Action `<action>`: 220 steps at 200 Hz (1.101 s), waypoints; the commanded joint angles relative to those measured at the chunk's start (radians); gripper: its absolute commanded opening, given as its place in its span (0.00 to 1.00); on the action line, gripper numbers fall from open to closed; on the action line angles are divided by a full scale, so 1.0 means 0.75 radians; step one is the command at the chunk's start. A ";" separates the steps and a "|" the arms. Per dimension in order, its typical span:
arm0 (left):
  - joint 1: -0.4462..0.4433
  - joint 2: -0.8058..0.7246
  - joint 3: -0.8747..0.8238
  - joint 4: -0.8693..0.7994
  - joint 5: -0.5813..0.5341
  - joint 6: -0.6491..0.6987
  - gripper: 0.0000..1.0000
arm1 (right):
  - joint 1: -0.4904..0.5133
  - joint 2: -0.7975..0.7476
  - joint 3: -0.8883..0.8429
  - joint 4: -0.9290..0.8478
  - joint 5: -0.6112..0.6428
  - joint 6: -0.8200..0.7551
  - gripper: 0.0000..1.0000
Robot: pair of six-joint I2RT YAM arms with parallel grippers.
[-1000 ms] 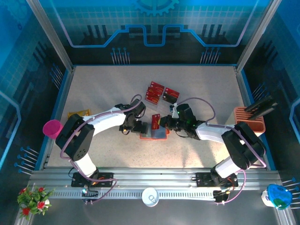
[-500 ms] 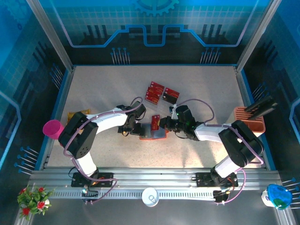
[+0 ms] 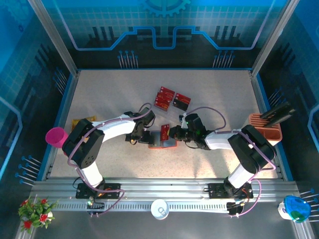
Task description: Put the credit cards into the card holder
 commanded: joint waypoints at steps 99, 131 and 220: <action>-0.012 0.006 -0.038 -0.042 -0.017 0.003 0.99 | 0.057 0.035 -0.048 0.026 0.004 0.012 0.00; -0.013 0.013 -0.036 -0.041 -0.016 0.006 0.99 | 0.059 0.015 -0.068 0.015 0.010 0.010 0.00; -0.013 0.029 -0.038 -0.029 -0.013 0.008 0.99 | 0.067 -0.002 -0.070 -0.059 -0.012 -0.013 0.00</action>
